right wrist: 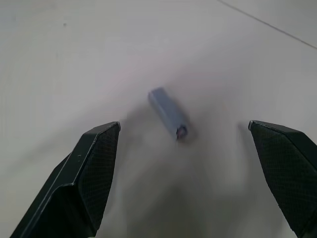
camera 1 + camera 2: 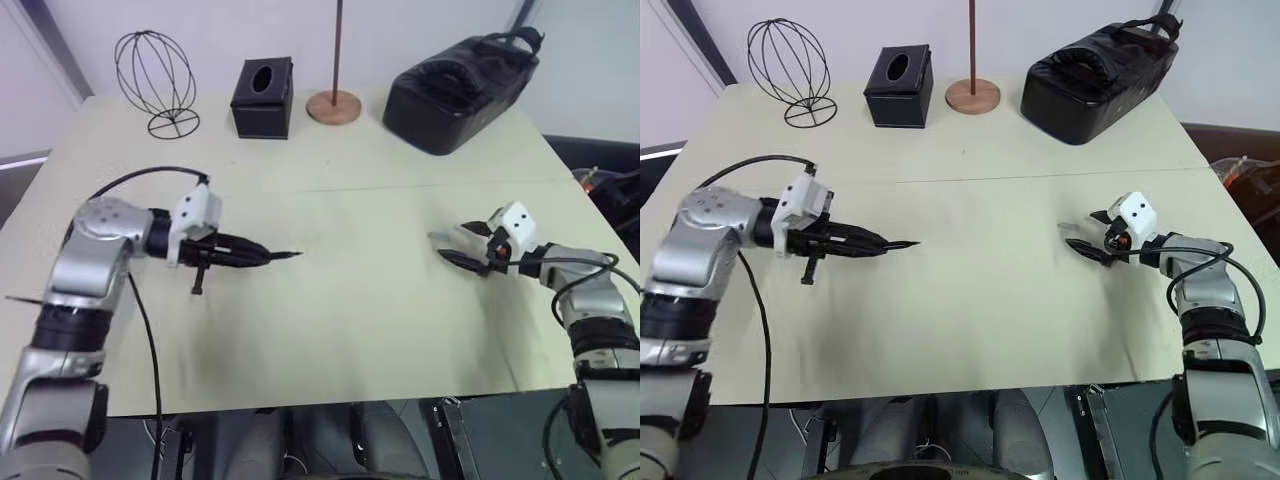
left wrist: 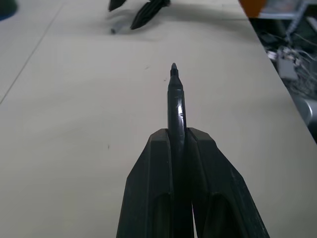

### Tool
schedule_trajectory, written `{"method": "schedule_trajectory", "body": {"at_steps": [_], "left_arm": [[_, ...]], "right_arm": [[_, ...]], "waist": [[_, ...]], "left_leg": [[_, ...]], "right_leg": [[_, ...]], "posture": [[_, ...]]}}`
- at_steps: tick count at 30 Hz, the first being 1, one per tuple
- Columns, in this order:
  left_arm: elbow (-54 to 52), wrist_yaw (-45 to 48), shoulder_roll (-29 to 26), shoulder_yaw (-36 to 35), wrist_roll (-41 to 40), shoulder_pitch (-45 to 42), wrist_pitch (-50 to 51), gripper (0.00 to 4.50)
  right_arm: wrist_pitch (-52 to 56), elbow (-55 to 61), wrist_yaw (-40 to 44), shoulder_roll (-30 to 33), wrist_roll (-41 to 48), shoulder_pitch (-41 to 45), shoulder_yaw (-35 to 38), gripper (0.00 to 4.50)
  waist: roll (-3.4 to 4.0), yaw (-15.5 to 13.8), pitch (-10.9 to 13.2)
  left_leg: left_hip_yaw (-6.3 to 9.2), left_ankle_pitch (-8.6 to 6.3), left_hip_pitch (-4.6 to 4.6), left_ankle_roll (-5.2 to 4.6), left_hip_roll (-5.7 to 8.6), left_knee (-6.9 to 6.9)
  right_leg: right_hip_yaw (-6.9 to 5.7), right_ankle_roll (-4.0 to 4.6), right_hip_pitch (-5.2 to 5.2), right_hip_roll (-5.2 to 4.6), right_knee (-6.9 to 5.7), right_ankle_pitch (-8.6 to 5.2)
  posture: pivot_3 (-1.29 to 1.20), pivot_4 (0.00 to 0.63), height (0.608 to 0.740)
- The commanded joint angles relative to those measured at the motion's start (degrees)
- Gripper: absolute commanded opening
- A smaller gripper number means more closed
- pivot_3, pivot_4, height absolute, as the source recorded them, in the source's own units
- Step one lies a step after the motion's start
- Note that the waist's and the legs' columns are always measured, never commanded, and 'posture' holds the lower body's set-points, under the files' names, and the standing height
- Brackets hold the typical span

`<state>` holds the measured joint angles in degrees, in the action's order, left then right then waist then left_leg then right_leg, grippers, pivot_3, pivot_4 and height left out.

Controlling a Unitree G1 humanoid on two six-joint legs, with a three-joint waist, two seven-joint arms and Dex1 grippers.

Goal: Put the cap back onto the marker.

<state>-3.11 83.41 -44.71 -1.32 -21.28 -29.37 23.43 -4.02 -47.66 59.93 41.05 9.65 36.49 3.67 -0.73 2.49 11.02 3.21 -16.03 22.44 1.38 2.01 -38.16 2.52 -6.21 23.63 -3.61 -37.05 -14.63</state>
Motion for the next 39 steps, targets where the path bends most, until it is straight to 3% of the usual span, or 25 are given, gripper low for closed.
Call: {"method": "schedule_trajectory", "body": {"at_steps": [1,12,26,31,39], "left_arm": [[-6.7,-3.6,-1.7,-3.1,-3.4,2.4,3.8,0.04],[-14.7,-10.1,-4.3,-6.0,-8.6,7.3,8.4,0.04],[-15.4,-12.3,-3.6,-3.5,-10.3,7.0,8.0,0.04],[-15.1,-13.3,-2.6,-2.4,-10.4,6.2,7.9,0.0],[-14.1,-14.1,-1.9,-1.7,-10.1,5.8,7.5,0.0]], "right_arm": [[-1.4,-2.9,0.6,-1.2,0.0,3.0,0.6,4.32],[-1.3,-8.7,3.4,-1.0,-1.8,4.8,0.4,4.32],[-1.3,-9.3,4.9,0.5,-2.3,2.9,0.3,4.32],[-1.4,-8.8,4.0,-0.8,-2.3,3.0,0.3,1.98],[-1.6,-8.3,3.3,-1.8,-2.4,3.1,0.5,1.98]], "waist": [[0.0,-0.1,0.0],[0.02,-0.1,0.0],[0.02,-0.2,0.0],[0.01,-0.1,0.0],[0.0,0.0,0.0]], "left_leg": [[0.02,0.0,0.0,0.0,0.0,0.0],[0.04,0.01,-0.02,0.03,0.03,0.02],[0.03,0.01,-0.03,0.03,0.04,0.02],[0.02,0.01,-0.03,0.03,0.04,0.02],[0.02,0.02,-0.06,0.03,0.03,0.02]], "right_leg": [[-0.02,0.0,-0.02,0.0,0.01,0.0],[-0.03,0.01,-0.04,-0.02,0.04,-0.01],[-0.03,0.01,-0.07,-0.04,0.05,-0.01],[-0.03,0.01,-0.08,-0.04,0.05,0.0],[-0.03,0.01,-0.09,-0.02,0.04,0.0]], "posture": [[0.0,0.15,0.74],[0.0,0.15,0.74],[0.0,0.15,0.74],[0.0,0.15,0.74],[0.0,0.15,0.74]]}}
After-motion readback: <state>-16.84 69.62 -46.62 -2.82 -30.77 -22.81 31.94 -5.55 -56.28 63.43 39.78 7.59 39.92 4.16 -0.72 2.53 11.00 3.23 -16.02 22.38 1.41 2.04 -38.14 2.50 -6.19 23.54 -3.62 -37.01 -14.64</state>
